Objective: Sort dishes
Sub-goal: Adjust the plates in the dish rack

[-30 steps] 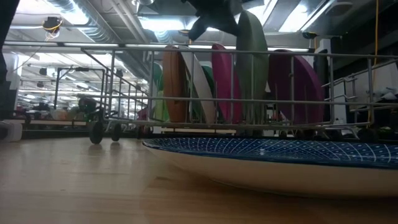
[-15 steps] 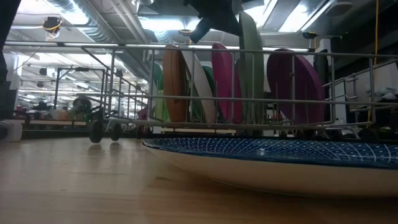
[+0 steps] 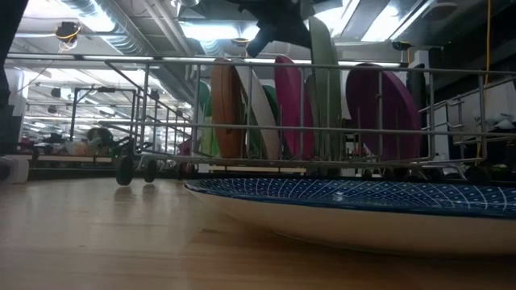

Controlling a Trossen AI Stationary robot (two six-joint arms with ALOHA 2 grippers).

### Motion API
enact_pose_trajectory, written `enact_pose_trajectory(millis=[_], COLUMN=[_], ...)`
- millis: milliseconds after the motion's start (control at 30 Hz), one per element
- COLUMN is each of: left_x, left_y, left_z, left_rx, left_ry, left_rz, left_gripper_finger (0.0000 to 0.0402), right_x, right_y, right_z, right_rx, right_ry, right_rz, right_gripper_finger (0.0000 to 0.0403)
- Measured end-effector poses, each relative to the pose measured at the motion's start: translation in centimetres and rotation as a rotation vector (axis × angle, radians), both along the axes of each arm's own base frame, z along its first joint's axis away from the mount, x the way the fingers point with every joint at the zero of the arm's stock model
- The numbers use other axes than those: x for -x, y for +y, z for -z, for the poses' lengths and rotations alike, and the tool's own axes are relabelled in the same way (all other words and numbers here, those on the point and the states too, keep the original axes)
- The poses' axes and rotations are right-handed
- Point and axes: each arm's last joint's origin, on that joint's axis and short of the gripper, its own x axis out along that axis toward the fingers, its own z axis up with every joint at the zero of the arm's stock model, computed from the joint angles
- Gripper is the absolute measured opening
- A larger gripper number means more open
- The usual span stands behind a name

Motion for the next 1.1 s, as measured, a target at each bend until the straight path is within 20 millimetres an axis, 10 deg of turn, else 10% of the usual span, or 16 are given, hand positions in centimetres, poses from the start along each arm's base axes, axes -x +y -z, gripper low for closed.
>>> enact_pose_trajectory(millis=[533, 1100], left_x=[1.1, 0.9], left_y=[4.2, 2.1], left_z=[1.0, 1.9], left_rx=[0.184, 0.22], left_ry=[-0.002, 0.078], left_rz=[-0.116, -0.124], left_gripper_finger=[0.0, 0.0092], right_x=[-0.1, -0.1], right_y=[0.0, 0.0], right_z=[0.0, 0.0], right_rx=[-0.003, 0.003], right_ry=[-0.008, -0.01], right_rz=[0.003, 0.004], right_gripper_finger=[0.0144, 0.0144])
